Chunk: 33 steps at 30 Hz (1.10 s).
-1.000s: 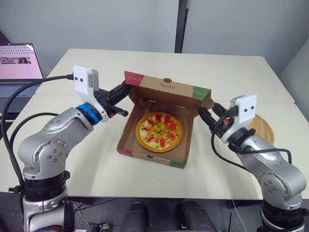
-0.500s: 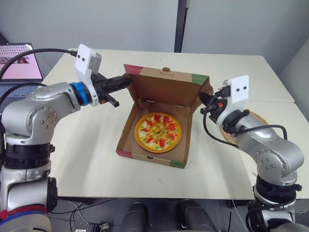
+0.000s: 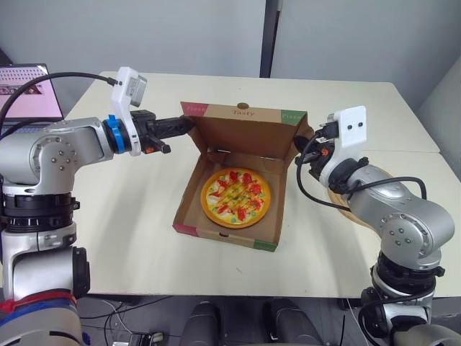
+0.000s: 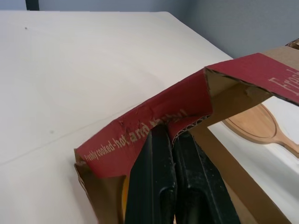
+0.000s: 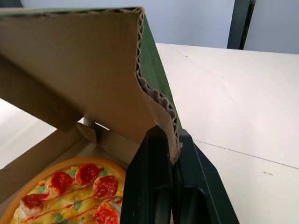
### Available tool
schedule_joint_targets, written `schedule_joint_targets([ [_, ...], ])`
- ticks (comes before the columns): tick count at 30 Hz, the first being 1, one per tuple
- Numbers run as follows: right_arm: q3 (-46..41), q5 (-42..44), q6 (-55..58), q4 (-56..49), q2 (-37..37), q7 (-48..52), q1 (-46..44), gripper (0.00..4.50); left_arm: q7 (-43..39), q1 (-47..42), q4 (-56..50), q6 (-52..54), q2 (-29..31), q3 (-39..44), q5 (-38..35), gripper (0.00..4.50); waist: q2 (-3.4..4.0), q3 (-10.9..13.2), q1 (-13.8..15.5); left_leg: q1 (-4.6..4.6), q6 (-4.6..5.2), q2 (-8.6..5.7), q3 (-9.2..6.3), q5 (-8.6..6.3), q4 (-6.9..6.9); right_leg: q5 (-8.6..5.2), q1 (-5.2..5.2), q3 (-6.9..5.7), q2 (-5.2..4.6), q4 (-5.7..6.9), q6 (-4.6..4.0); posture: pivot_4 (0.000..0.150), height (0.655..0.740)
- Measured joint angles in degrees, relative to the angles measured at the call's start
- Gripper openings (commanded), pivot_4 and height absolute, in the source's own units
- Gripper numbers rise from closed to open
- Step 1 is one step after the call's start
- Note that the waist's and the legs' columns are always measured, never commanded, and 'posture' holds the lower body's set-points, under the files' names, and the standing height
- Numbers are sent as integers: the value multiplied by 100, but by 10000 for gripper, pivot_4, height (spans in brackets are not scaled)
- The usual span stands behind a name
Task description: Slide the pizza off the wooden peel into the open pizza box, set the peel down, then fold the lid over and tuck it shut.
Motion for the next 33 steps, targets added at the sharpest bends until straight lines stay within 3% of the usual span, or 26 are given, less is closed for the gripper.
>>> schedule_joint_targets([
  [13,-153,174,730,-904,838,-348,643,448,498,1022,-945,837,-18,975,-607,0,0,0,-24,7,0,5,-9,0,-4,0,-1,2,-1,5,0,1500,7344],
  [19,-117,162,754,-1153,1013,-372,1034,448,946,1603,-1456,1354,-337,1556,-1121,0,-1,-1,-33,8,-1,7,-12,0,-2,0,2,1,-5,4,0,1500,7344],
  [33,173,147,481,-1279,1580,-364,1827,448,1634,3124,-2244,1280,-805,2474,-2015,0,-4,-6,-126,20,-1,14,-16,0,-11,-1,6,7,-7,1,-4,1500,7344],
])
